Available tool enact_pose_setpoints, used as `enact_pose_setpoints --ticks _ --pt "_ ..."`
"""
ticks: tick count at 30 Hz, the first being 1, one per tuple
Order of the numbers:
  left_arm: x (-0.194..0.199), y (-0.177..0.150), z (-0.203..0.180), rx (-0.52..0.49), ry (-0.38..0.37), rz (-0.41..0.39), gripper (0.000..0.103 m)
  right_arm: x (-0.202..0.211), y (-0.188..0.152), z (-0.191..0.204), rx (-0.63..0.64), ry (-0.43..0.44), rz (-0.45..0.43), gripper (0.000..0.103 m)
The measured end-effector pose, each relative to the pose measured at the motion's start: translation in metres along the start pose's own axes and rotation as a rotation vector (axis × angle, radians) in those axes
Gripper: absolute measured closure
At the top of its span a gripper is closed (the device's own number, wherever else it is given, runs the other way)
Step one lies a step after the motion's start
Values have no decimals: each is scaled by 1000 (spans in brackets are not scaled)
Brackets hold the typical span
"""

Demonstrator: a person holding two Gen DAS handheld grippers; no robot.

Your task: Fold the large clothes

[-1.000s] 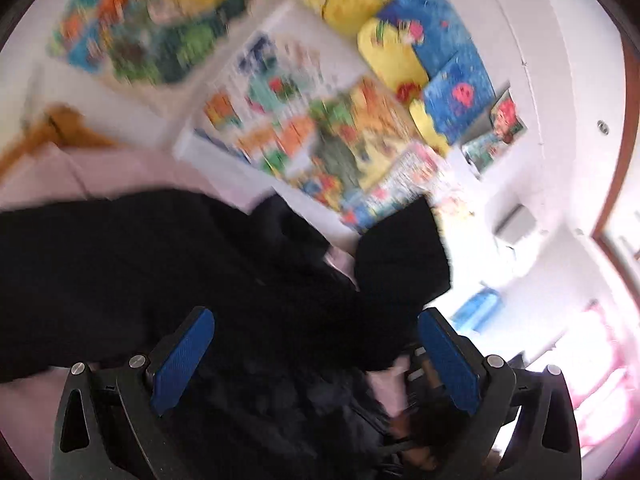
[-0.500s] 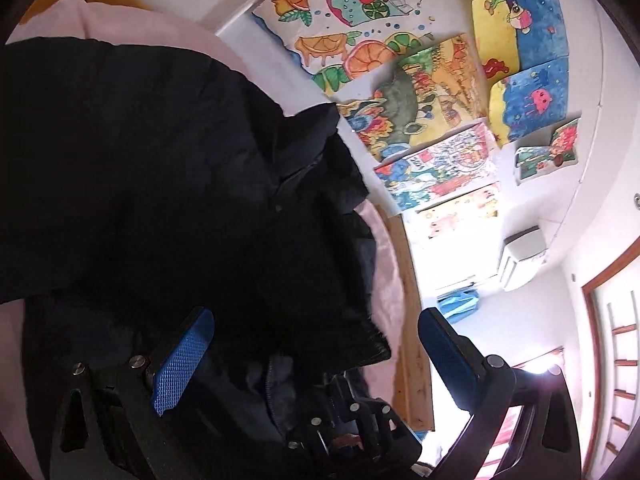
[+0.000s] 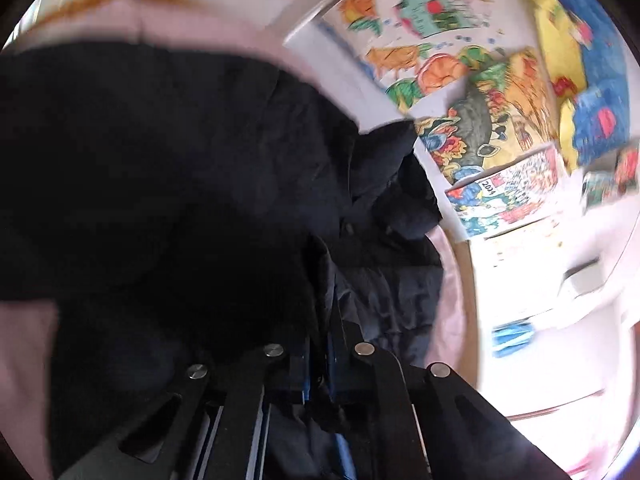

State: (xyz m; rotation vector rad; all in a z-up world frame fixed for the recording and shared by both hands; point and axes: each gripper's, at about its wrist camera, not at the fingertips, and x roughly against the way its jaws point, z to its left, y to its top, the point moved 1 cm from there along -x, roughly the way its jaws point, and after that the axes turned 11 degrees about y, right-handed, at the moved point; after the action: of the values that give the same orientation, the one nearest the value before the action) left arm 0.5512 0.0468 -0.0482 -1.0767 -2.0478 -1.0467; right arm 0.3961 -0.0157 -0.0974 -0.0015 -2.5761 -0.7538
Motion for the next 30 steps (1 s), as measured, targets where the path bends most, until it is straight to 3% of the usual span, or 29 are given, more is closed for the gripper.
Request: enact_pose_setpoints --ticks 3,4,6,9,12,14,17,20,23,24,25,26,27,28,29,30 --pt "18 13 -7 -106 98 -135 97 21 -18 -19 -53 57 -2 50" --pt "21 16 -9 -156 172 -185 97 27 -30 -28 -74 72 6 46" --pt "11 19 -10 -218 274 -216 97 27 -56 -45 -93 27 61 45" --pt "-23 15 -1 -278 394 -168 96 6 -93 -70 -189 -6 180 45" --pt "-57 10 4 -321 505 -110 95 -34 -139 -93 -373 35 328 50" --pt "-75 8 9 -368 570 -102 92 -54 -167 -102 -566 134 396 60" --pt "-88 11 14 -392 593 -90 87 -70 -201 -103 -777 226 416 60" --pt "-80 12 23 -367 542 -94 85 -78 -211 -87 -795 238 422 59" --pt "-61 14 38 -291 439 -79 84 -79 -208 -77 -774 222 421 58" --pt "-54 13 43 -269 419 -75 84 -76 -207 -73 -777 222 412 55" --pt "-44 11 49 -241 393 -67 84 -80 -205 -79 -783 220 407 45" --pt "-36 9 55 -223 378 -60 80 -80 -206 -82 -793 215 401 38" --pt "-25 4 61 -204 365 -59 69 -75 -207 -80 -815 215 389 23" --pt "-10 0 67 -179 352 -65 60 -72 -210 -83 -832 221 376 14" --pt "1 -4 74 -159 346 -80 32 -66 -210 -83 -852 237 356 12" --pt "18 -10 79 -134 350 -113 11 -62 -209 -81 -863 258 338 12"
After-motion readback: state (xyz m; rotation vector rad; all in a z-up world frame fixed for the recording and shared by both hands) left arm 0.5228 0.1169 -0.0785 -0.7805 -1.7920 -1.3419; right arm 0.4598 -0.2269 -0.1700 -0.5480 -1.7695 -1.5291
